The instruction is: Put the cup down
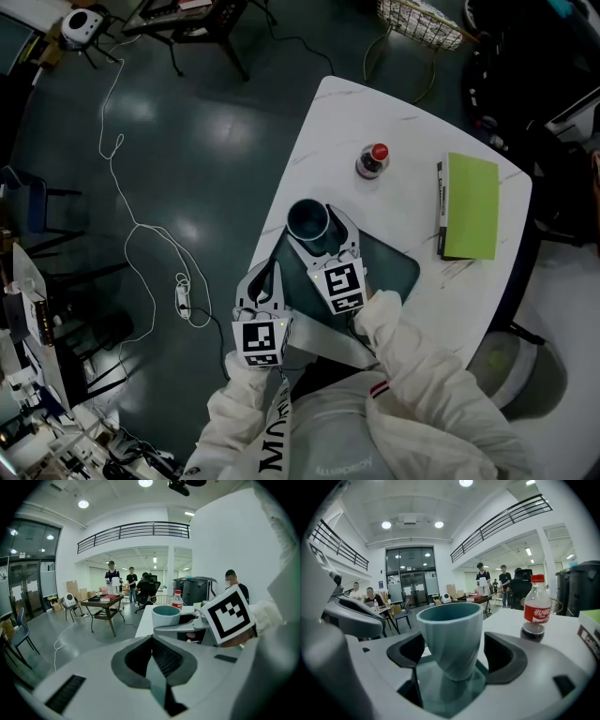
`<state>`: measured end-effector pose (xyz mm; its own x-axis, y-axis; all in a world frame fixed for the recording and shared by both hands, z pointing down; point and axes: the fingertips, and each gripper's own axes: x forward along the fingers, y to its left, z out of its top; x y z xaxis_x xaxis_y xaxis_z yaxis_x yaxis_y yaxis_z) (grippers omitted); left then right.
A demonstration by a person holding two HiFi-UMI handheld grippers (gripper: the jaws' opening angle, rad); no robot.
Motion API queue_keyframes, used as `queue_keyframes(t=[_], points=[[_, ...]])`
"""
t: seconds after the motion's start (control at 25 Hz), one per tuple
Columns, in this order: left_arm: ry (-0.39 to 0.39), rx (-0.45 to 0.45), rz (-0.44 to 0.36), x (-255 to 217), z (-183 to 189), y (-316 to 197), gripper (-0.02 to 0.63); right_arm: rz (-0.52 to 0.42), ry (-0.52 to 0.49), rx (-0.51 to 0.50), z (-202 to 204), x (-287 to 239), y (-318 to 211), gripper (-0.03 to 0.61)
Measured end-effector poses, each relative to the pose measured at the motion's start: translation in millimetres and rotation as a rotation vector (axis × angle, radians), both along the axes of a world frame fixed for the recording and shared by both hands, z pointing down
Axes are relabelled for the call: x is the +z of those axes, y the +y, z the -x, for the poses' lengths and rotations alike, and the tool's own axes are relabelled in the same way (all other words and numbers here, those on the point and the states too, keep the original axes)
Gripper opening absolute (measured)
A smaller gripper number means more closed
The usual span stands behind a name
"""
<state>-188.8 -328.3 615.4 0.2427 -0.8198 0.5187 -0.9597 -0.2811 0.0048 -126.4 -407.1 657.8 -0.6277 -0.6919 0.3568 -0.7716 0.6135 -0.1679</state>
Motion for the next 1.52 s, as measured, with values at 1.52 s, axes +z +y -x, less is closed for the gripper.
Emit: queue_keyframes(t=[1.52], points=[[0.021,-0.027,-0.125,-81.7,-1.4,128.5,0.012,-0.191,-0.018,-0.031,-55.6,-138.2,150.4,0.336]])
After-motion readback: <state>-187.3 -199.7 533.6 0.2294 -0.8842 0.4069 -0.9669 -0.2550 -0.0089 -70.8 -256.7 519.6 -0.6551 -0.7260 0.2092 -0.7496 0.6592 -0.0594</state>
